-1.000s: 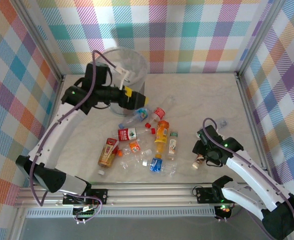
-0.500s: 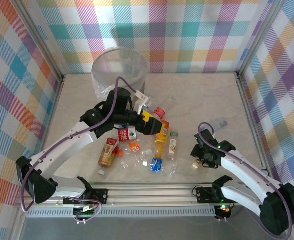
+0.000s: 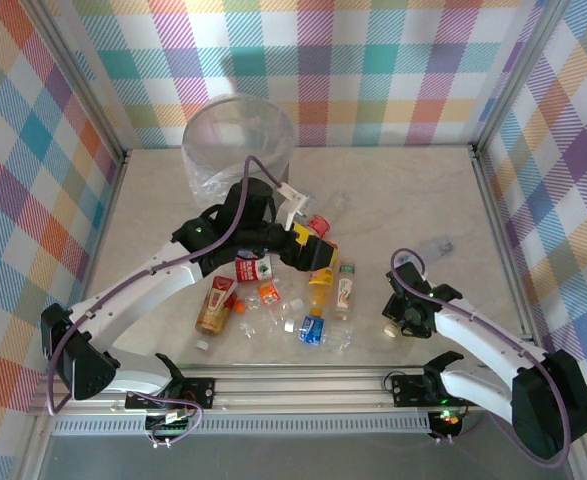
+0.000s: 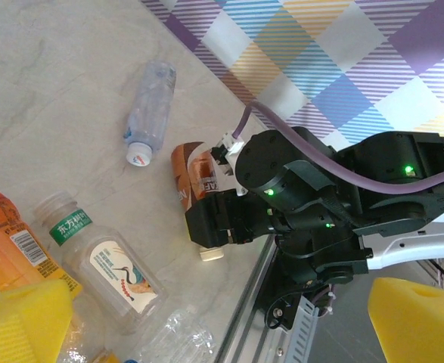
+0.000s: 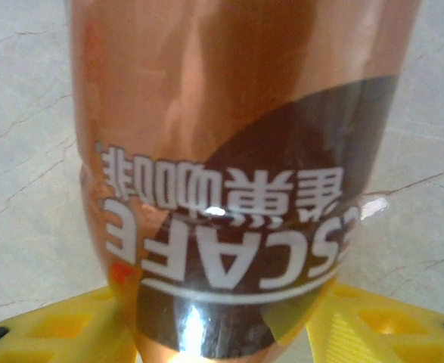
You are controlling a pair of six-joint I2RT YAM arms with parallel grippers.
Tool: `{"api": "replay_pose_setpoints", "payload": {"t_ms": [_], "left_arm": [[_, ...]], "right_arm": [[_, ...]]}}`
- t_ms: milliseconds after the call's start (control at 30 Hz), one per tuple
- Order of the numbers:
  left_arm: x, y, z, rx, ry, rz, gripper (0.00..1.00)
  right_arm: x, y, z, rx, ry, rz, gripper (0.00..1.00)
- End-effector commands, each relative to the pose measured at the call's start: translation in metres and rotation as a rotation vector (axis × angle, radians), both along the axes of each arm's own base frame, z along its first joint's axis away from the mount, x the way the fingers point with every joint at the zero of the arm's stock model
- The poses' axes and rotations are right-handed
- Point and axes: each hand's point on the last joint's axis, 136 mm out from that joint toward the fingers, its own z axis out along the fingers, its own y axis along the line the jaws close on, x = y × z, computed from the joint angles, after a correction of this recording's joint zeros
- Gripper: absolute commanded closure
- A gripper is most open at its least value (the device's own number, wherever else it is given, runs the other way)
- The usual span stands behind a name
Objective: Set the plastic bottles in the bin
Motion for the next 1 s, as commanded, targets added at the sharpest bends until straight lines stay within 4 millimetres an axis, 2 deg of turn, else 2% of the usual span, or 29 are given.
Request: {"api": "replay_pose_setpoints", "payload": {"t_ms": [0, 500, 767, 967], "left_arm": [[0.000, -0.005, 0.010, -0.015, -0.007, 0.010, 0.00], [0.015, -0.007, 0.006, -0.007, 0.035, 0.096, 0.00], [0.018, -0.008, 0.007, -0.015, 0.033, 0.104, 0.00], [0.028, -0.007, 0.004, 0.014, 0.047, 0.161, 0.00]], "right_arm": [[0.004, -0.002, -0.003, -0.005, -0.014, -0.011, 0.45], [0.011, -0.009, 0.019, -0.035, -0.082, -0.010, 0.59], [0.027, -0.004, 0.062, -0.038, -0.206, 0.098, 0.60], [0.050, 0.025, 0.108, 0.052, -0.370, 0.255, 0.62]]}}
